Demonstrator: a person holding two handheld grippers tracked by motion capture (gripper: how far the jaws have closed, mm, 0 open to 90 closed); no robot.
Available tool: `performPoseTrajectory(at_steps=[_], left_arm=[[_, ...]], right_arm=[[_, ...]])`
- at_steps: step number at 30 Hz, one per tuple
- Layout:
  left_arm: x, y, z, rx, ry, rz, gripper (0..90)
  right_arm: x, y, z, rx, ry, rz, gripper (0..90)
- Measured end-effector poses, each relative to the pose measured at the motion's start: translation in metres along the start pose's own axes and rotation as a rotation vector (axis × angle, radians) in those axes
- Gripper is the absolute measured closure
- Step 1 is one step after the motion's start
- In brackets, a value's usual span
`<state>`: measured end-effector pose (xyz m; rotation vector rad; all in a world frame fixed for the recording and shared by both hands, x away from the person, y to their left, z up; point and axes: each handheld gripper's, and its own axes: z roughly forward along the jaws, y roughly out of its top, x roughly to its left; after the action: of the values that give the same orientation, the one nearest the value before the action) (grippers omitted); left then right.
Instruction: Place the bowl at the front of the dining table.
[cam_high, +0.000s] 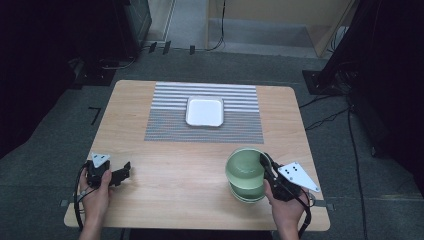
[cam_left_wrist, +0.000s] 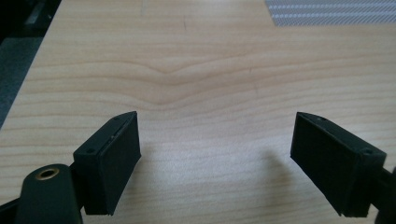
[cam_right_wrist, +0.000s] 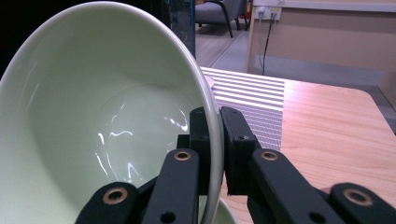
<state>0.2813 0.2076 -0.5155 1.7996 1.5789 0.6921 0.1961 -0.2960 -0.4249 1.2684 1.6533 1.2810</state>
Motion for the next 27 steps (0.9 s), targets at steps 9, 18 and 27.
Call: performPoseTrajectory(at_steps=[9,18,27], left_arm=[[-0.003,-0.002,0.002,0.024,0.003,0.024,15.7],[-0.004,-0.001,0.002,0.023,0.004,0.023,15.5],[-0.005,-0.001,0.003,0.028,0.003,0.025,13.4]], right_arm=[[-0.001,0.004,0.003,0.004,0.006,0.007,85.0],[-0.001,0.014,0.009,0.002,0.014,0.027,85.0],[0.001,0.029,0.024,-0.004,0.029,0.047,85.0]])
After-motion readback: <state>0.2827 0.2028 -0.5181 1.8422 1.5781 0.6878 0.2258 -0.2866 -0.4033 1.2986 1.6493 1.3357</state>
